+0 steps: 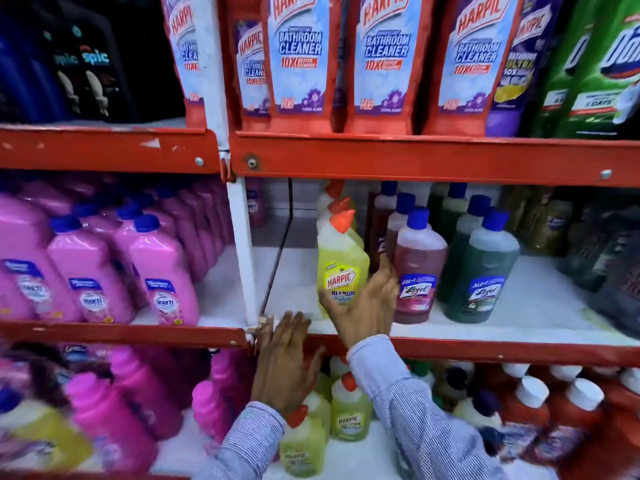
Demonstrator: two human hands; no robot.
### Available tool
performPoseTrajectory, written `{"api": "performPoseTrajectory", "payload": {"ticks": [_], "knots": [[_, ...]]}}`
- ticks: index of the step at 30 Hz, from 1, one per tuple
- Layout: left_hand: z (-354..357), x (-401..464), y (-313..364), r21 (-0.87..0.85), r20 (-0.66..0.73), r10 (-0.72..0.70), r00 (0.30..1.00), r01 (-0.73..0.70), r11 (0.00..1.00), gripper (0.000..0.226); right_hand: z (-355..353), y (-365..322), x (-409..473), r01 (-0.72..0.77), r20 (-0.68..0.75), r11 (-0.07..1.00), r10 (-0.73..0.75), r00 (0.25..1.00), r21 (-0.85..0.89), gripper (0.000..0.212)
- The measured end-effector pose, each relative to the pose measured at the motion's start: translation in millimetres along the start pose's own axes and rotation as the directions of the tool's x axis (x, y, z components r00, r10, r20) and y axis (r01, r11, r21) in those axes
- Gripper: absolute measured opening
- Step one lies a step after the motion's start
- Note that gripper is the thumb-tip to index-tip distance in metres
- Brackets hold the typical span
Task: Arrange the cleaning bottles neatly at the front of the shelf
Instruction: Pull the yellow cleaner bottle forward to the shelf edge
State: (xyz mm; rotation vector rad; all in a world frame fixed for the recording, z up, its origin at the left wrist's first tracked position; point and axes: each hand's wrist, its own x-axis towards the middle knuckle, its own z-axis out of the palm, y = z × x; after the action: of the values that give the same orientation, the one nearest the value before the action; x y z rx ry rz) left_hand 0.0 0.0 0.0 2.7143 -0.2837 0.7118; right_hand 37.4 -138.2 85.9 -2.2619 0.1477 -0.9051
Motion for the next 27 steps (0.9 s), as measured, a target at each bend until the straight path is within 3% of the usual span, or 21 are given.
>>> {"api": "performPoseTrajectory", "payload": {"ticks": [3,6,11,16,27], "knots": [[5,0,-3,-0.007,0.010,-0.008,1.000,0.008,1.000,0.051,13,-13,0,-0.187,0.059,0.982,0.186,0.981,0.000,0.124],[4,0,-1,-0.048,0.033,-0.037,0.999,0.038,0.998,0.049,21,-19,1,-0.258,0.084,0.966,0.258,0.962,-0.018,0.111],[1,0,-4,-0.065,0.016,-0.024,1.000,0.025,0.998,0.048,23,-18,1,-0.284,0.080,0.955,0.277,0.957,0.083,0.097],[3,-2,-2,-0.112,-0.050,-0.010,0.999,0.004,0.994,0.046,9,-14,-13,-0.274,0.125,0.959,0.264,0.956,0.069,0.090],[6,-3,0,-0.105,-0.105,-0.007,0.994,-0.004,0.995,0.044,-3,-11,-25,-0.250,0.170,0.964,0.234,0.957,0.085,0.093]]}}
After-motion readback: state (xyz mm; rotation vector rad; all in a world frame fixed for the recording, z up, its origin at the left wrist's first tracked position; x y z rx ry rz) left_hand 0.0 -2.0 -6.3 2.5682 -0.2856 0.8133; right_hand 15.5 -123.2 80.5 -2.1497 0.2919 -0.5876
